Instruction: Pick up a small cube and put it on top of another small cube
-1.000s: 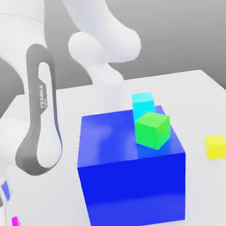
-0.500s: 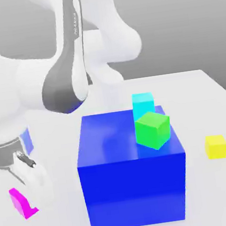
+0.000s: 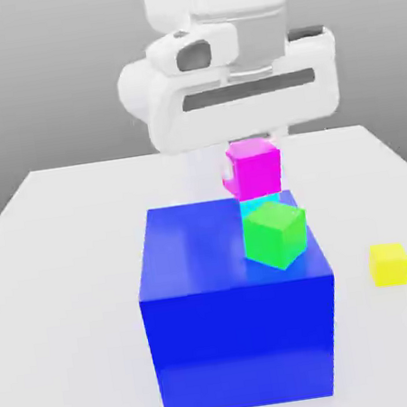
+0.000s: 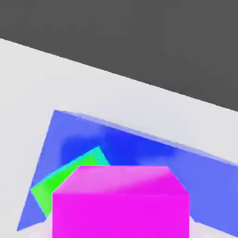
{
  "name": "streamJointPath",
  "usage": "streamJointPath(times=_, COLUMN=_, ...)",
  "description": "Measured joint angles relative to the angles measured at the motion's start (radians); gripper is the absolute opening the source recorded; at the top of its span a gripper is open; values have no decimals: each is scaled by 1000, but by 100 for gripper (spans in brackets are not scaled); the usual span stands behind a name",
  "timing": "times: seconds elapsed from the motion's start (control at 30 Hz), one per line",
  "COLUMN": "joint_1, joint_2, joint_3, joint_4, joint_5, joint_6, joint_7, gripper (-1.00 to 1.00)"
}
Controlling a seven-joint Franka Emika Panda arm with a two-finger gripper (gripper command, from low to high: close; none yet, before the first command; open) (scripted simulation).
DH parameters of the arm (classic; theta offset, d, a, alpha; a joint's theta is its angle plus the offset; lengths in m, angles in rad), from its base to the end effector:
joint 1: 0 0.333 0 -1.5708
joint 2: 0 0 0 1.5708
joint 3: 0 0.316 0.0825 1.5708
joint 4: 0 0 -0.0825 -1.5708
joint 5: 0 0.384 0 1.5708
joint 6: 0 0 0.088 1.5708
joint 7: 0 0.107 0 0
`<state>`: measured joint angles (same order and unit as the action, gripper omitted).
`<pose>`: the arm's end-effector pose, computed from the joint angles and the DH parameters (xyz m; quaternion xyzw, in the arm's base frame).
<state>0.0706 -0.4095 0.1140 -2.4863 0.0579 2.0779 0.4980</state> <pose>0.4065 0.0796 0.4337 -0.9846 0.1746 0.0012 0.0024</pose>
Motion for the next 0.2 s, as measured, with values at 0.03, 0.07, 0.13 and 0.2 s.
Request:
streamJointPath(times=0.03, joint_1=3, joint_2=11, joint_3=3, joint_4=-24, joint_5=2, joint_6=34, joint_7=-6, gripper=-100)
streamJointPath(times=0.07, joint_1=4, joint_2=24, joint_3=6, joint_4=-49, joint_5=3, joint_6=73, joint_7=-9, gripper=-100)
streamJointPath(times=0.13, joint_1=6, joint_2=37, joint_3=7, joint_4=-69, joint_5=2, joint_6=105, joint_7=-10, gripper=100)
streamJointPath(times=0.2, joint_1=6, joint_2=37, joint_3=7, joint_4=-69, joint_5=2, joint_6=105, joint_7=-10, gripper=100)
